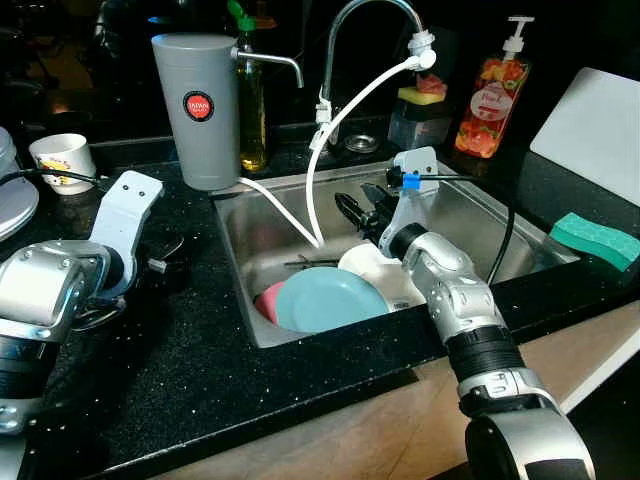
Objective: Kitchen organization
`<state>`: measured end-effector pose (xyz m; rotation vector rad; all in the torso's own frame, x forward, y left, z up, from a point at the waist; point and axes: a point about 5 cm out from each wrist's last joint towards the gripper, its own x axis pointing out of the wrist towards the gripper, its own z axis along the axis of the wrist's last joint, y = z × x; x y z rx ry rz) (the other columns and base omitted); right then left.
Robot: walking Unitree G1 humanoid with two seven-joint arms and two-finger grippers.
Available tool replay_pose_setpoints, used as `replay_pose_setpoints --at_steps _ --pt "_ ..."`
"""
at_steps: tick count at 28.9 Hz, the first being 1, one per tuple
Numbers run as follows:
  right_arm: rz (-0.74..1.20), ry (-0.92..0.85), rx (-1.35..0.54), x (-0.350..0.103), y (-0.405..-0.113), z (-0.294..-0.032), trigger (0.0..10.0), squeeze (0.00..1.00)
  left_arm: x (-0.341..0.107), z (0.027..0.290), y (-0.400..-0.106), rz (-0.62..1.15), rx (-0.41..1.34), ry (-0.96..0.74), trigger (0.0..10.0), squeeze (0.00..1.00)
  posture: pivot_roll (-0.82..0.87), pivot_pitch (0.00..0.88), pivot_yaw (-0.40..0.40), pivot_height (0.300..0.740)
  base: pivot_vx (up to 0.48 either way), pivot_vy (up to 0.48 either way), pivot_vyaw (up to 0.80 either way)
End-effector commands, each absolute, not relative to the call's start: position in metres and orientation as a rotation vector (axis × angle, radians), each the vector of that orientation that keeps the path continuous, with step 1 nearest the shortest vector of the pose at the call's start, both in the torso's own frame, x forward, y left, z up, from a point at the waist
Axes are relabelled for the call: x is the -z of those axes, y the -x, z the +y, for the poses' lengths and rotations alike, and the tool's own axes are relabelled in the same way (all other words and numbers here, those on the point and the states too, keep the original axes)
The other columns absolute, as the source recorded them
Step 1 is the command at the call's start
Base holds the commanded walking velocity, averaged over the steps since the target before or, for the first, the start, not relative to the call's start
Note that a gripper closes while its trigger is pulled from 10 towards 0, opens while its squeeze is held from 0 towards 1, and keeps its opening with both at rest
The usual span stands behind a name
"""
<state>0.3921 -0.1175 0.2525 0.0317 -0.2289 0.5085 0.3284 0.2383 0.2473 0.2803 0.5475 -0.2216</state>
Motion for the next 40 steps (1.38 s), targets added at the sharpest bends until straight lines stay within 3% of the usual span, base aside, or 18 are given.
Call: replay_pose_setpoints --at_steps 1,8,19,20,21,22,23,33,40 --pt "-0.211 -0.023 -0.513 -0.253 -0.393 -0.118 10.0 0.00 -0.231 0.242 -0.322 0.664 0.230 -0.298 10.0 0.00 0.07 0.069 -0.012 0.740 0.000 0.000 0.00" --pt "-0.203 -0.034 -0.517 -0.252 -0.394 -0.118 10.0 0.00 -0.222 0.248 -0.314 0.773 0.202 -0.324 10.0 0.00 0.07 0.070 -0.014 0.740 0.000 0.000 0.00" --pt "-0.186 -0.010 -0.570 -0.254 -0.394 -0.112 10.0 0.00 -0.211 0.255 -0.306 0.857 0.195 -0.197 10.0 0.00 0.07 0.071 -0.019 0.740 0.000 0.000 0.00" --pt "-0.184 -0.008 -0.576 -0.254 -0.394 -0.111 10.0 0.00 -0.209 0.256 -0.305 0.868 0.193 -0.194 7.2 0.00 0.07 0.071 -0.019 0.740 0.000 0.000 0.00" --pt "-0.182 -0.007 -0.581 -0.254 -0.394 -0.111 10.0 0.00 -0.208 0.257 -0.303 0.877 0.191 -0.193 5.5 0.00 0.07 0.071 -0.019 0.740 0.000 0.000 0.00" --pt "-0.180 -0.006 -0.584 -0.254 -0.394 -0.110 10.0 0.00 -0.207 0.257 -0.303 0.881 0.190 -0.191 1.7 0.00 0.07 0.071 -0.019 0.740 0.000 0.000 0.00" --pt "-0.179 -0.005 -0.587 -0.254 -0.394 -0.110 10.0 0.00 -0.206 0.258 -0.302 0.884 0.189 -0.183 0.0 0.00 0.07 0.071 -0.019 0.740 0.000 0.000 0.00" --pt "-0.177 -0.007 -0.593 -0.256 -0.395 -0.109 10.0 0.00 -0.206 0.260 -0.300 0.896 0.189 -0.174 0.0 0.00 0.08 0.073 -0.024 0.740 0.000 0.000 0.00" --pt "-0.180 -0.019 -0.587 -0.258 -0.395 -0.110 10.0 0.00 -0.218 0.260 -0.307 0.805 0.175 -0.148 0.0 0.00 0.08 0.069 -0.022 0.740 0.000 0.000 0.00"
